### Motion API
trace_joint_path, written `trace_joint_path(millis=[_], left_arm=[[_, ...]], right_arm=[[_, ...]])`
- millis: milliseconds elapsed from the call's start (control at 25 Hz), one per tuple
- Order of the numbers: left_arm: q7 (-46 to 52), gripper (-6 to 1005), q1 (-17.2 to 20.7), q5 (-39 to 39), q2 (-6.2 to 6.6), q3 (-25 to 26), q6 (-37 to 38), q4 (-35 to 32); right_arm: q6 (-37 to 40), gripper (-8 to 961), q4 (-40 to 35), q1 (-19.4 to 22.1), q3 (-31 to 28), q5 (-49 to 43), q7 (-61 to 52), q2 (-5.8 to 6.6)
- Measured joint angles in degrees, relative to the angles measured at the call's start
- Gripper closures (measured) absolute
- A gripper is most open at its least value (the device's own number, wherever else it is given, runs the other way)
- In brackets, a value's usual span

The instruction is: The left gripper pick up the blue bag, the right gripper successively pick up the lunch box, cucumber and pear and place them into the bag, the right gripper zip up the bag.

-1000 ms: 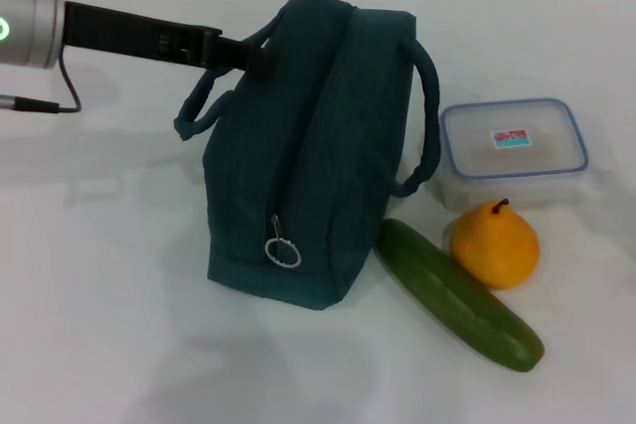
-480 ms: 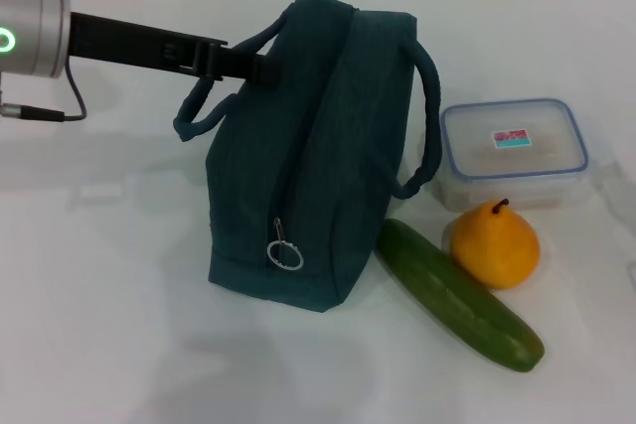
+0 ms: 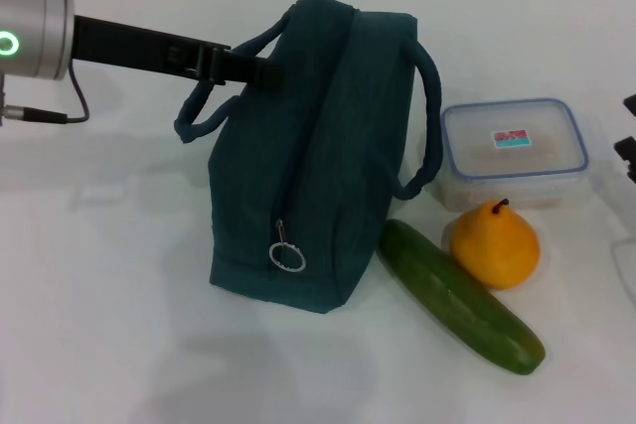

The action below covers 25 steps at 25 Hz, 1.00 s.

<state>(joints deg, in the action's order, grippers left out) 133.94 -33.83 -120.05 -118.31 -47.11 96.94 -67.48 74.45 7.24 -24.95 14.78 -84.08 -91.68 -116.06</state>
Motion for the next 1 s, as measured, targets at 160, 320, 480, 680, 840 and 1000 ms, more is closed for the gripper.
trace_joint_path(millis=[160, 320, 480, 680, 840, 1000], left_arm=[[-0.3, 854, 0.0, 0.0, -0.22, 0.0, 0.0, -0.1], [-1.0, 854, -0.1, 0.0, -0.47, 0.0, 0.0, 0.0], [-1.3, 854, -0.1, 0.0, -0.51, -0.1, 0.0, 0.0], [-1.3, 853, 0.0, 0.0, -0.60, -0.1, 0.0, -0.2], [-1.3, 853, 0.0, 0.0, -0.63, -0.1, 0.0, -0.2], [-1.3, 853, 0.0, 0.0, -0.63, -0.1, 0.0, -0.2]], right_arm=[[-1.1, 147, 0.4, -1.4, 0.0, -0.1, 0.0, -0.12], [-1.9, 154, 1.4, -2.6, 0.2, -0.1, 0.0, -0.14], [-2.0, 160, 1.8, -3.0, 0.5, -0.1, -0.1, -0.14], [-2.0, 168, 2.4, -3.1, 0.6, -0.2, -0.1, -0.14], [-2.0, 175, 2.8, -3.0, 0.9, -0.3, -0.1, -0.13], [-2.0, 181, 2.9, -2.8, 1.4, -0.4, -0.1, -0.14]])
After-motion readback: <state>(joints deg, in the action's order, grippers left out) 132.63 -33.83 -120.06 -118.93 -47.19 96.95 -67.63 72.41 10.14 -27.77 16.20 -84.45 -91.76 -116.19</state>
